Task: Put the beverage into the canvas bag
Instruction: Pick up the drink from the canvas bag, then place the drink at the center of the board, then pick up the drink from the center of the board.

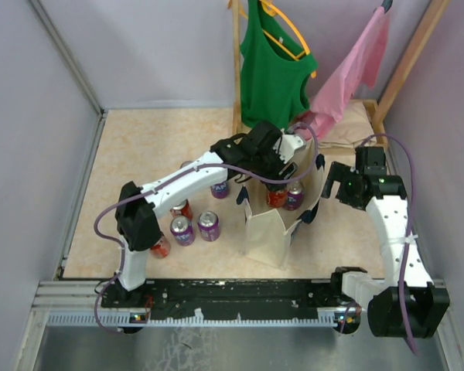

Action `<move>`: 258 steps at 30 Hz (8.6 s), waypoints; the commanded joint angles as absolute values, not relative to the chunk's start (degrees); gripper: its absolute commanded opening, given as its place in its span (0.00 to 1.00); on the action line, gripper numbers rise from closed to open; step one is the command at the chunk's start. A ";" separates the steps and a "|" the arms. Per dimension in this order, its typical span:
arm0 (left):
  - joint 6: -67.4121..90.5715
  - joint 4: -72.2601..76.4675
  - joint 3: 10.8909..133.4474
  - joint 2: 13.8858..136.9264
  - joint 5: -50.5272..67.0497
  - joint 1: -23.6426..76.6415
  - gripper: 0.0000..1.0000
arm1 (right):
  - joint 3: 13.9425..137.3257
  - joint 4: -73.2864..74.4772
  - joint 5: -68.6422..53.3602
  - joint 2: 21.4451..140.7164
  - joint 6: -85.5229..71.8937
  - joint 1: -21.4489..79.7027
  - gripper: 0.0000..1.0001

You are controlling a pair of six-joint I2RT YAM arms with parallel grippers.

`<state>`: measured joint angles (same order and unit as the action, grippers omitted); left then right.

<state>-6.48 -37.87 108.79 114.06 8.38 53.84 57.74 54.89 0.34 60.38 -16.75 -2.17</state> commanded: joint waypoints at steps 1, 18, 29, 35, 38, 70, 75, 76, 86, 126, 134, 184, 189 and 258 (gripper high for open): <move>-7.23 -32.31 109.60 108.48 8.36 53.71 0.00 | 58.54 54.09 0.22 58.75 -17.04 -2.72 0.99; -9.33 -29.11 110.14 104.77 6.54 53.07 0.00 | 58.90 52.94 -0.42 59.94 -17.30 -2.72 0.99; -9.29 -27.69 109.69 102.42 6.97 51.89 0.00 | 58.68 51.86 -1.19 60.32 -18.01 -2.72 0.99; -9.19 -26.62 109.87 101.16 7.12 51.21 0.00 | 58.71 51.60 -1.54 60.30 -18.27 -2.72 0.99; -8.75 -25.68 109.95 100.28 7.50 50.38 0.00 | 58.58 51.36 -1.67 60.34 -18.43 -2.72 0.99; -4.88 -11.22 107.57 88.45 8.41 40.18 0.00 | 57.16 46.72 -4.80 62.68 -21.14 -2.70 0.99; -5.49 -11.15 106.03 87.41 8.06 39.78 0.00 | 56.96 47.00 -4.76 62.13 -21.28 -2.72 0.99; -5.69 -10.96 105.36 86.99 7.93 39.55 0.00 | 56.83 47.06 -4.77 61.89 -21.34 -2.69 0.99; -9.13 -7.39 93.06 81.64 5.16 37.97 0.00 | 56.10 47.37 -4.80 60.70 -21.44 -2.73 0.99; -11.24 8.98 61.83 75.84 -3.66 13.51 0.00 | 56.95 48.16 -5.36 60.88 -22.41 -2.72 0.99; -9.78 12.53 55.88 76.58 -5.42 8.88 0.00 | 57.07 48.16 -5.54 61.10 -22.22 -2.72 0.99; -2.44 1.17 44.66 72.21 2.37 6.17 0.97 | 58.33 46.63 -5.19 66.26 -23.12 -2.72 0.99; -1.93 -0.40 47.25 70.74 2.27 6.17 0.97 | 60.21 46.93 -3.45 67.03 -22.60 -2.72 0.99; -18.54 -49.58 90.93 109.25 8.45 20.13 0.45 | 63.25 50.71 1.67 64.28 -20.39 -10.28 0.99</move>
